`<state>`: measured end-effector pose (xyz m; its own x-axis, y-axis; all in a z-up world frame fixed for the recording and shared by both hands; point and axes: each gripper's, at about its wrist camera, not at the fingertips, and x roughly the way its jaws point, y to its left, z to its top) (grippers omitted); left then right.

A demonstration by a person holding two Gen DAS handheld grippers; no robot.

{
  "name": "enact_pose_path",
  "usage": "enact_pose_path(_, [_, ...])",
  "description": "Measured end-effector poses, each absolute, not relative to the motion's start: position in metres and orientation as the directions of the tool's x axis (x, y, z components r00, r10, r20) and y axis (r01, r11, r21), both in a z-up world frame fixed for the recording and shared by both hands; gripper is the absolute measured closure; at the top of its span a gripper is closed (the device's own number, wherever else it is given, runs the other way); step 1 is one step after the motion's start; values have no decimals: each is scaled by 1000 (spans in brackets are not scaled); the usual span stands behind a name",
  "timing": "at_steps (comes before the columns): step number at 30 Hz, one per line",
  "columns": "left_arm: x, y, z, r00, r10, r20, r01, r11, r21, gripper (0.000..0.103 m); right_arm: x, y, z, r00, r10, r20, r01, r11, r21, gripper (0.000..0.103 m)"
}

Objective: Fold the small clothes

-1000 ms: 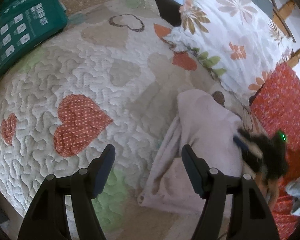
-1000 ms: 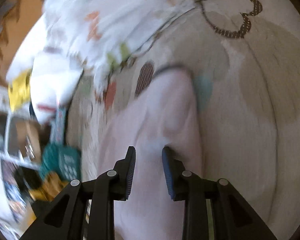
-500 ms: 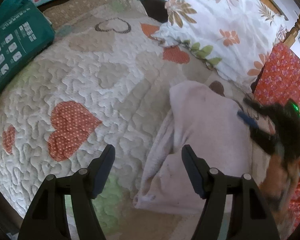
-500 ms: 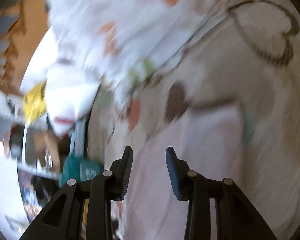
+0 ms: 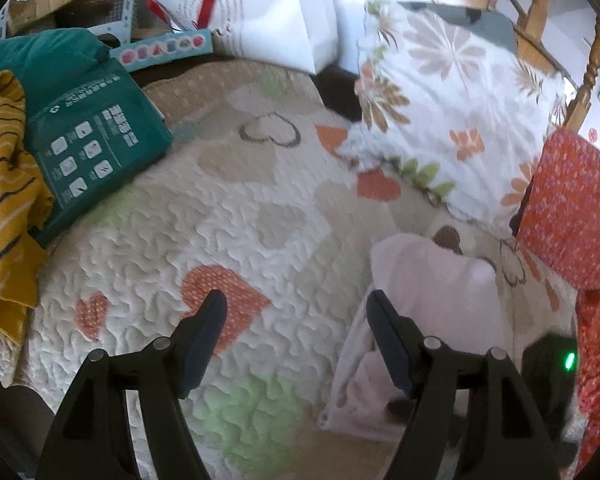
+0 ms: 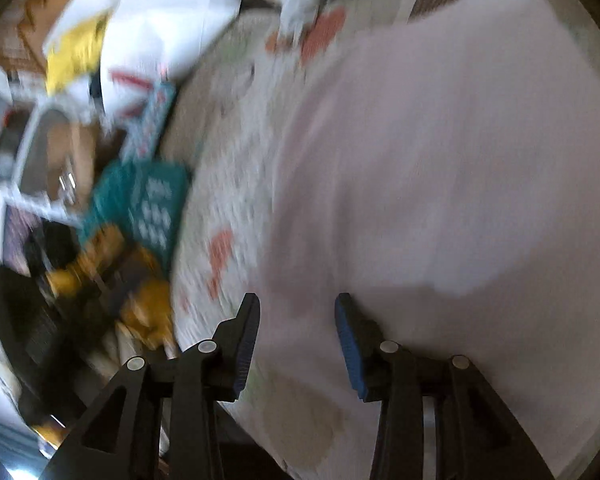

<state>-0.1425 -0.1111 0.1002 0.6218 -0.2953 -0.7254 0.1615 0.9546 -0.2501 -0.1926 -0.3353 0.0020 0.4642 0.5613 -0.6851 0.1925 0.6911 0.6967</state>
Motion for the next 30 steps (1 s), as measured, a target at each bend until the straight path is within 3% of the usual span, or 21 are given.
enact_pose_path(3, [-146, -103, 107, 644, -297, -705, 155, 953, -260, 31, -200, -321, 17, 453, 528, -719, 162, 744, 648, 60])
enact_pose_path(9, [-150, -96, 114, 669, -305, -678, 149, 948, -280, 27, -182, -344, 49, 575, 491, -655, 189, 699, 690, 59])
enact_pose_path(12, [-150, -96, 114, 667, -306, -679, 149, 948, -281, 27, -164, -344, 37, 566, 486, -667, 234, 681, 694, 58])
enact_pose_path(16, [-151, -98, 112, 657, -317, -684, 159, 945, -285, 27, -160, -313, 0, 472, 586, -659, 236, 636, 735, 56])
enact_pose_path(20, [-152, -99, 111, 658, -313, -685, 160, 947, -279, 27, -179, -305, 13, 446, 575, -686, 172, 697, 696, 56])
enact_pose_path(25, [-152, -99, 111, 659, -313, -684, 164, 947, -276, 26, -216, -377, 42, 588, 466, -661, 234, 684, 691, 54])
enact_pose_path(30, [-156, -107, 107, 655, -312, -688, 186, 949, -254, 25, -262, -454, 10, 664, 454, -595, 363, 500, 786, 49])
